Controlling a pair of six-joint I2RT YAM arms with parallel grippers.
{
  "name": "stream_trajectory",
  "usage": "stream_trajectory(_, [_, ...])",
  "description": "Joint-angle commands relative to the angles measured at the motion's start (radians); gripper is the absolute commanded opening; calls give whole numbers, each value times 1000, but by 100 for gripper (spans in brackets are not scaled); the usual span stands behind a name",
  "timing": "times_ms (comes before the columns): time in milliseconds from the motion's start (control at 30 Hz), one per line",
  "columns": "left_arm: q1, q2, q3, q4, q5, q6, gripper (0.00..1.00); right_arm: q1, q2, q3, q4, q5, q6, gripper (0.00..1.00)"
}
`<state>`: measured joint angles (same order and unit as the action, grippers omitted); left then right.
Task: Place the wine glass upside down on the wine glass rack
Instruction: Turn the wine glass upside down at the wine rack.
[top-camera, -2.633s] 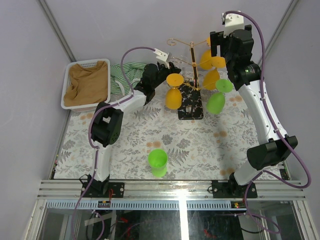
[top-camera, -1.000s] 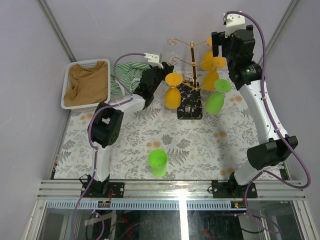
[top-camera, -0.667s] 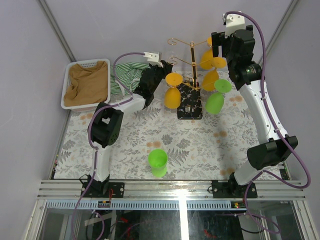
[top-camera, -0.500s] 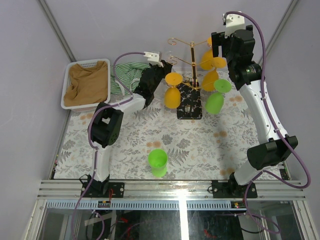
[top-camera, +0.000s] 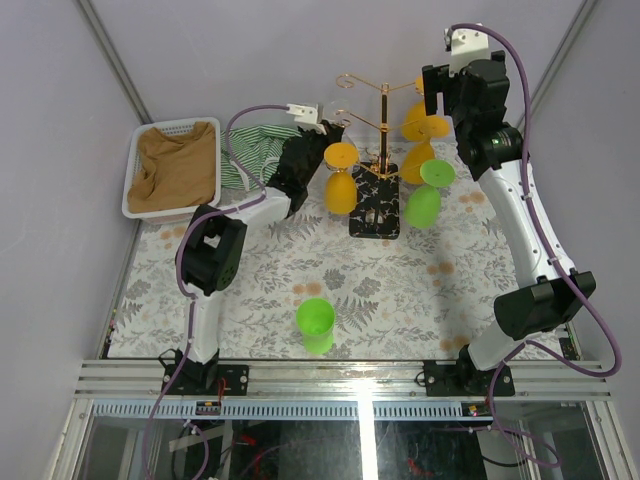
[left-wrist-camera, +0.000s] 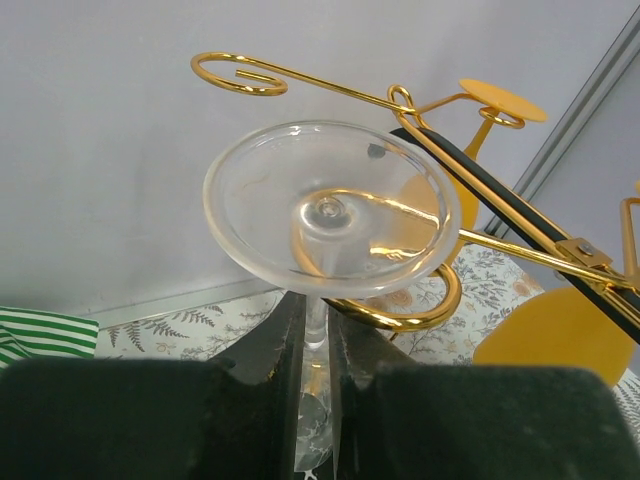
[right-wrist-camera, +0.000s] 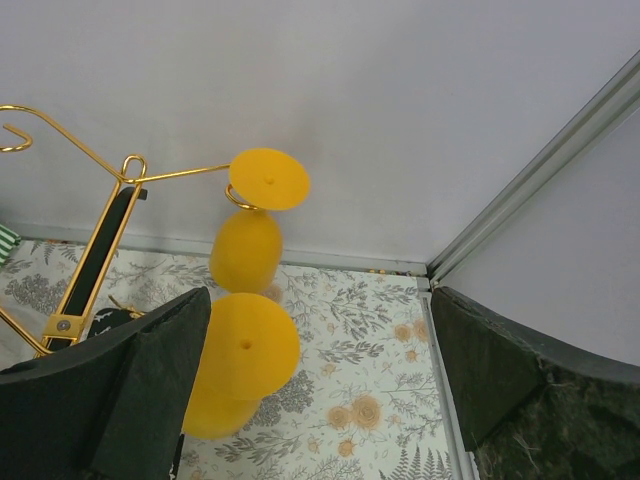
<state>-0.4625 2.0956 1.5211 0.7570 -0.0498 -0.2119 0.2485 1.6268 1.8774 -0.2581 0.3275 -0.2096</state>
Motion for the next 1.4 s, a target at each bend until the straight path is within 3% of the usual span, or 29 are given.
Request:
stream_trajectory(0, [22, -48, -34, 108, -57, 14, 7, -3, -21, 1, 27, -14, -2, 98])
stream_trajectory(1100, [-35, -152, -199, 106, 21, 45, 2, -4, -48, -56, 46, -24, 22, 98])
stream_trajectory(1200, [-40, -157, -213, 107, 24, 46, 3, -4, -48, -58, 45, -23, 24, 98])
stream_trajectory(1367, [-42, -166, -234, 108, 14, 51, 15, -5, -50, -61, 43, -26, 28, 98])
